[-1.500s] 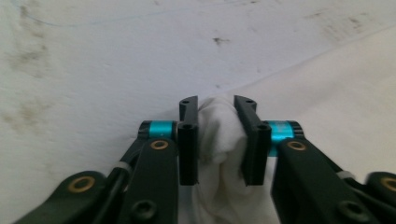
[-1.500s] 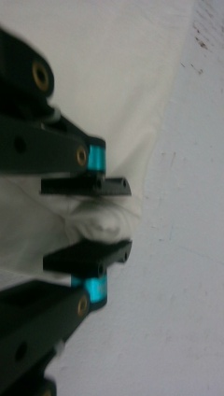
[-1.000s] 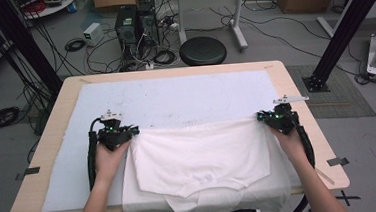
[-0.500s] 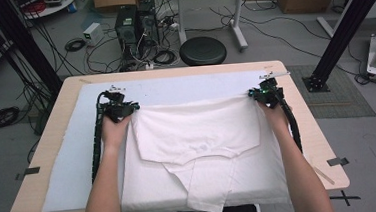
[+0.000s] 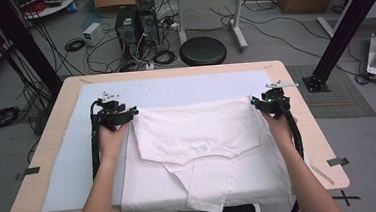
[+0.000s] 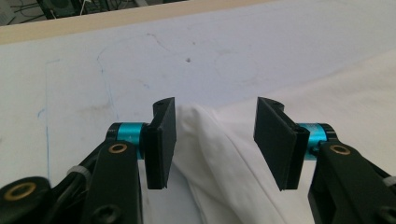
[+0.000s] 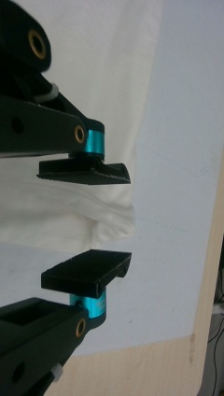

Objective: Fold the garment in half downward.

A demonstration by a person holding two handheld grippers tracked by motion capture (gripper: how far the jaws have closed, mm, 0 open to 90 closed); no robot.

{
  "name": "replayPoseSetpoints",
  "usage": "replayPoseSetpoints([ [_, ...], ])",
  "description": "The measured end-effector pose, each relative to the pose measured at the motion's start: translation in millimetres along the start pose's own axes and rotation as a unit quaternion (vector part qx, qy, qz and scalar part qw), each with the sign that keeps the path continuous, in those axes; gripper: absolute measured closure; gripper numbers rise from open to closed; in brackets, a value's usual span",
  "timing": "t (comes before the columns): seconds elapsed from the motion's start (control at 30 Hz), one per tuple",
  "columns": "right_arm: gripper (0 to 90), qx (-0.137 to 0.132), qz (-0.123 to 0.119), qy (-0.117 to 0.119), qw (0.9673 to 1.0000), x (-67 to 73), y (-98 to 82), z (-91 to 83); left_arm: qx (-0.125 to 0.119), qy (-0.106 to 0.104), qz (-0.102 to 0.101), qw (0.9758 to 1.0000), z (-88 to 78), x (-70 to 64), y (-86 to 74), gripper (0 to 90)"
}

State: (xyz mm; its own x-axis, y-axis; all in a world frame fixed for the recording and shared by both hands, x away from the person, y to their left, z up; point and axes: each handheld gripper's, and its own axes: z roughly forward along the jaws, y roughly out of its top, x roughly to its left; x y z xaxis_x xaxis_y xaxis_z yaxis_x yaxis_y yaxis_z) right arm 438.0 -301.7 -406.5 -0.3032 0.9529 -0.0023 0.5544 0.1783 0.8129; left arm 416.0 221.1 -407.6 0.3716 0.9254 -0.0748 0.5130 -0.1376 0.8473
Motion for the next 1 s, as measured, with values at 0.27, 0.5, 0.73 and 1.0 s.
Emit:
replayPoseSetpoints([
  [0.27,53.8,-0.003,-0.001,0.027,0.9996,17.7,-43.8,-50.3,0.025,-0.056,-0.027,0.9978,-45.0,-38.2,-48.6,48.5],
  [0.5,53.7,0.021,0.015,0.072,0.997,29.2,-80.4,-68.7,0.063,-0.091,-0.035,0.9932,-47.9,-58.2,-83.2,47.2],
  [0.73,78.5,0.063,0.039,0.117,0.9904,31.0,-93.1,-64.1,0.066,-0.123,-0.05,0.9891,-50.3,-59.8,-84.5,71.1],
  [1.0,89.0,0.045,0.016,0.13,0.9903,35.2,-85.5,-82.4,0.06,-0.148,-0.055,0.9856,-63.5,-57.5,-74.4,84.2],
])
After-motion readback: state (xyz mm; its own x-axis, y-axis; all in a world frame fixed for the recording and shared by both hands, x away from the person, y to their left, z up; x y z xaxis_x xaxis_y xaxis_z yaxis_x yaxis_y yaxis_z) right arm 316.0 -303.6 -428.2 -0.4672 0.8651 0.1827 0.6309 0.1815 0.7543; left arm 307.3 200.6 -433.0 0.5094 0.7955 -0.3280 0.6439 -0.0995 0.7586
